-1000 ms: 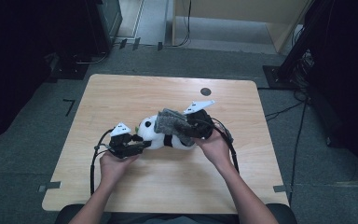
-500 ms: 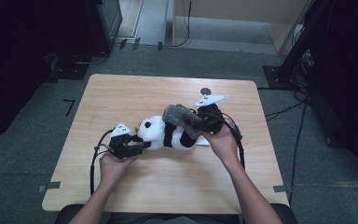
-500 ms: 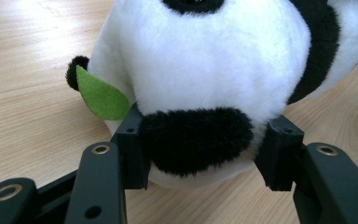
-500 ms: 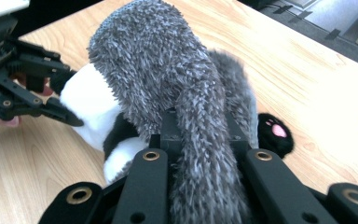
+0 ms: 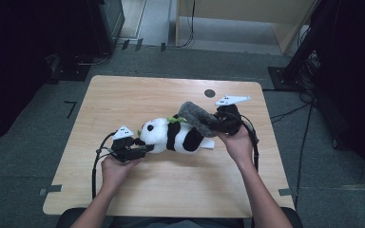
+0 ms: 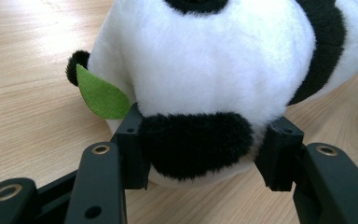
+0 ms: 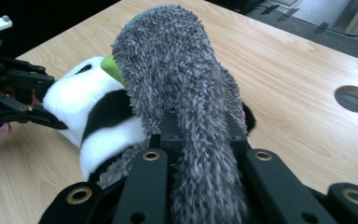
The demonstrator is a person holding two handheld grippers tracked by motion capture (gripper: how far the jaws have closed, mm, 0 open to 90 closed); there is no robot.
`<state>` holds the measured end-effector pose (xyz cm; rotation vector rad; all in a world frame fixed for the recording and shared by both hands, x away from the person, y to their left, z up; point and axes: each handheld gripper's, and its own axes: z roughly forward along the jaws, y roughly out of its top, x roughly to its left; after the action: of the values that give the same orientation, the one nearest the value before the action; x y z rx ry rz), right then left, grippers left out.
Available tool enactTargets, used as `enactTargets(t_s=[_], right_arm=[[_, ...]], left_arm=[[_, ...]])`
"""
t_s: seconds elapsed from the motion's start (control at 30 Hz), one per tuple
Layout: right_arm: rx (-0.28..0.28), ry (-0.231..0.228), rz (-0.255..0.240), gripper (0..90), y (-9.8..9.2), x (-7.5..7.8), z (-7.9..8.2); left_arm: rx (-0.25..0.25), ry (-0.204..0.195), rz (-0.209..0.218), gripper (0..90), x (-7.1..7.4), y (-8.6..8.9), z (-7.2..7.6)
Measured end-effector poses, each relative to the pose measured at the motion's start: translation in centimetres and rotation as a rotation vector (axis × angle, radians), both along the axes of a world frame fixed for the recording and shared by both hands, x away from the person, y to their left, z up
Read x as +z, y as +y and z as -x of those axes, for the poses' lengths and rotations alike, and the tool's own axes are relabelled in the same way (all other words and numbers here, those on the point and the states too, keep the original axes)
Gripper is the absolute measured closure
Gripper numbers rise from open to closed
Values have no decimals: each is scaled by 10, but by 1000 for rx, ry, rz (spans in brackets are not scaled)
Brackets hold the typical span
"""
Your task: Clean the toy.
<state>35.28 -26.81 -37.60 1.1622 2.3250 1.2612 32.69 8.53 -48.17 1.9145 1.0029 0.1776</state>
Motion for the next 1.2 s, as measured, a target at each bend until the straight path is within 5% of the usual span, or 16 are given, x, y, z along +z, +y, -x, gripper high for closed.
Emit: enactTargets(t_s=[0.27,0.53,0.93,1.2], right_arm=[[24,-36,-68,780,-2,19,11],[141,-61,-61,779,37,33,25],[273,-12,-17,778,117,3,23],[285,33,47,777,137,-32,15]], left_arm=[[8,1,1,459,2,-1,0],[13,7,4,459,4,-1,-1],[18,17,12,460,6,-1,-1],[21,31,15,460,5,0,-1]])
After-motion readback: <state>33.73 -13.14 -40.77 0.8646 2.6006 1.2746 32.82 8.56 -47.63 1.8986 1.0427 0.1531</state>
